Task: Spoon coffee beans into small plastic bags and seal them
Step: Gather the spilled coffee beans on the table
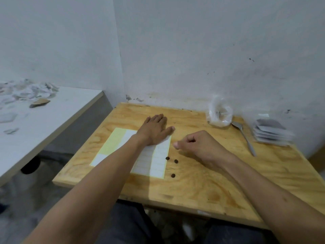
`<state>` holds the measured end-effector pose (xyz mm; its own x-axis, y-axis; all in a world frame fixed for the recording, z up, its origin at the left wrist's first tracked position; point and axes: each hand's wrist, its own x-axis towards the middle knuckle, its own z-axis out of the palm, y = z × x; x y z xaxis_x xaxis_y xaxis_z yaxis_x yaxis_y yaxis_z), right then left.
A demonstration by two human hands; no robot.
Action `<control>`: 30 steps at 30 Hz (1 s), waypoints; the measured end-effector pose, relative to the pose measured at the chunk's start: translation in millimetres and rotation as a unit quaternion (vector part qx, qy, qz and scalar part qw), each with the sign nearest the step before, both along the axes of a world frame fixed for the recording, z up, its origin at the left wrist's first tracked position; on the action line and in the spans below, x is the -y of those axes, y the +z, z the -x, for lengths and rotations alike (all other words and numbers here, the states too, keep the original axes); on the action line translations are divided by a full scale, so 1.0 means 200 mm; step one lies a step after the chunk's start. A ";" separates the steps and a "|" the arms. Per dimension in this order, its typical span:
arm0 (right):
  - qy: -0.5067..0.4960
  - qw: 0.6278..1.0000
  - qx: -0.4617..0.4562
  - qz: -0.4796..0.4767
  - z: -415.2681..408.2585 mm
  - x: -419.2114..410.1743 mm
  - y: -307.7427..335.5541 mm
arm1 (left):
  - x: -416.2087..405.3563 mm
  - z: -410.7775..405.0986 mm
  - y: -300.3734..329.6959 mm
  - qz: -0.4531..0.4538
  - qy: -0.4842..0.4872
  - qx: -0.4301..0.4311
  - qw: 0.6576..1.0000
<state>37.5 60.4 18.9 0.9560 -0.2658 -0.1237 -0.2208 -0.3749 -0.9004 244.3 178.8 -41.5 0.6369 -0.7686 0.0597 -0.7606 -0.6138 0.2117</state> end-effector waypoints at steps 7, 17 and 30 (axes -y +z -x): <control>0.085 0.982 -0.005 0.166 0.00 -0.01 -0.03 | 0.00 0.00 -0.01 0.014 0.001 0.004 1.000; -0.040 0.958 -0.066 -0.277 -0.01 0.02 -0.02 | 0.00 0.00 -0.01 0.008 0.002 -0.002 1.000; 0.062 0.997 0.005 0.051 -0.03 -0.10 -0.09 | 0.00 0.00 -0.01 0.016 -0.001 0.004 1.000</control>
<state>42.7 80.0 1.2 0.9832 -0.1571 -0.0927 -0.1591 -0.4891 -0.8576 243.8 178.5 -43.0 0.6351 -0.7674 0.0886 -0.7632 -0.6055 0.2257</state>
